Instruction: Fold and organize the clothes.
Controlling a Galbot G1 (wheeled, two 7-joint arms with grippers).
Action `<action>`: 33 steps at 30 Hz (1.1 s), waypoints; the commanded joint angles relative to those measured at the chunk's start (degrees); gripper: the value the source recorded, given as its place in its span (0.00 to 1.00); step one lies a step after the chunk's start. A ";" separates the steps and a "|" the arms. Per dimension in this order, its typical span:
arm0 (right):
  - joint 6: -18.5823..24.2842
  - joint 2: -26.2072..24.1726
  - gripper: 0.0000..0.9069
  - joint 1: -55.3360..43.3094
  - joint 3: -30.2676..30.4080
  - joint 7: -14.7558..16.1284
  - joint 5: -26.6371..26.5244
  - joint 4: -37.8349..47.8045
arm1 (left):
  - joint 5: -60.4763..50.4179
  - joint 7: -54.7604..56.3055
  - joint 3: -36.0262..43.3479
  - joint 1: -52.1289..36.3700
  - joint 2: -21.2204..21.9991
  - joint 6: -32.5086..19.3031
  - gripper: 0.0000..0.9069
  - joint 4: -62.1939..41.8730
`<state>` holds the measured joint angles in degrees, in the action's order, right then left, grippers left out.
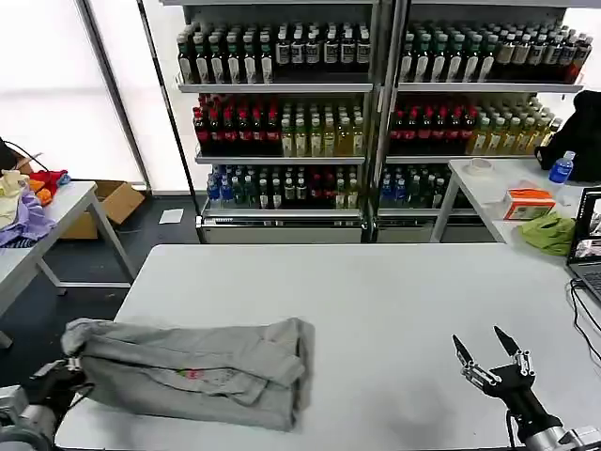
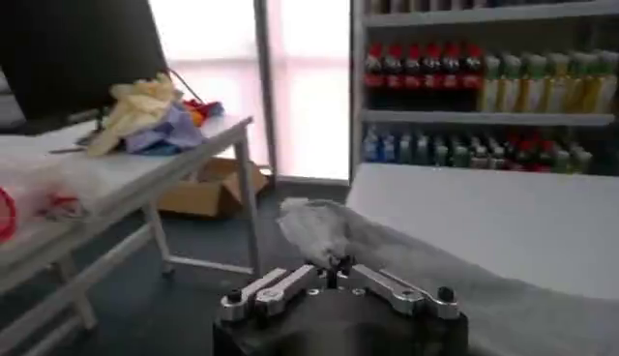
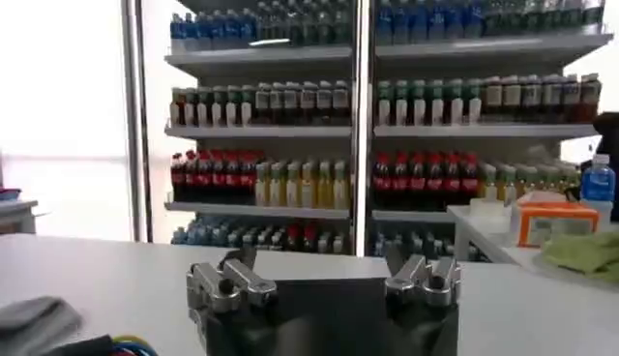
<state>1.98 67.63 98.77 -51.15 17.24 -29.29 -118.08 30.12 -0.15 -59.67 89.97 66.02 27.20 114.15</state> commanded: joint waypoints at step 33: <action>1.04 2.90 1.00 1.20 1.46 0.40 1.83 1.51 | 8.06 5.98 48.79 -10.64 1.80 1.37 0.06 2.91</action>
<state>2.94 70.36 100.01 -50.07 17.63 -27.84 -116.73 37.39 5.02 -18.29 81.03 65.31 28.90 119.86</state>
